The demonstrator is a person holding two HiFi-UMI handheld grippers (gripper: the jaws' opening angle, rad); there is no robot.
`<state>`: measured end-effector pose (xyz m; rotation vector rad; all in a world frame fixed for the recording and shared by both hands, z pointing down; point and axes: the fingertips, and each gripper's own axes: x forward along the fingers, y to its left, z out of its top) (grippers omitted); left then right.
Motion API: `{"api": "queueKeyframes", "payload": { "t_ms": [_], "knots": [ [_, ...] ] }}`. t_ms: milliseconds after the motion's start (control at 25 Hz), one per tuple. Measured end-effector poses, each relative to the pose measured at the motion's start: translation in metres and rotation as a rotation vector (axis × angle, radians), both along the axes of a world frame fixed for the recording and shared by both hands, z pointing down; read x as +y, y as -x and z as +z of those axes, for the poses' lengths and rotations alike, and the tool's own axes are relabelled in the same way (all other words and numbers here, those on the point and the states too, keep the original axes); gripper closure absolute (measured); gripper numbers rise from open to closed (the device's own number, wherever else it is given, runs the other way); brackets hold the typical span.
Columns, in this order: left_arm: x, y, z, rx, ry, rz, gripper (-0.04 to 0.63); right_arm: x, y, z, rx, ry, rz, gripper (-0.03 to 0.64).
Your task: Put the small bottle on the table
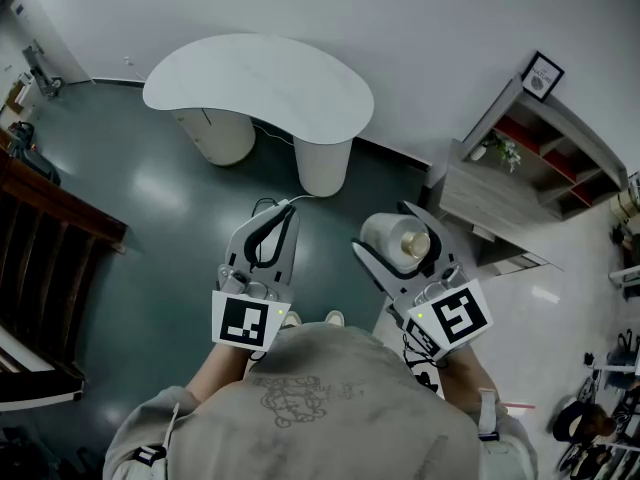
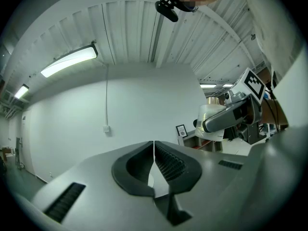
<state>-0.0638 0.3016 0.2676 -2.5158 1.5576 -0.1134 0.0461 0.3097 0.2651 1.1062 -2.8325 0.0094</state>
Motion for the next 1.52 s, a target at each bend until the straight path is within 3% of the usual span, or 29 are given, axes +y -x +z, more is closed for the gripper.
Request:
{"api": "queueKeyframes", "payload": {
  "t_ms": [360,760,1520],
  "knots": [
    [-0.008,-0.035,0.014,-0.010,0.005,-0.008,0.574,-0.007,-0.034,0.012,0.006,-0.002,-0.011,0.278],
    [-0.026,-0.047,0.025,-0.022,-0.002,0.008,0.574,-0.026,-0.045,0.026,0.000,0.001,0.008,0.278],
    [-0.162,-0.021,0.035,-0.014,0.023,0.048,0.574,-0.158,-0.024,0.041,0.025,0.042,0.069,0.278]
  ]
}}
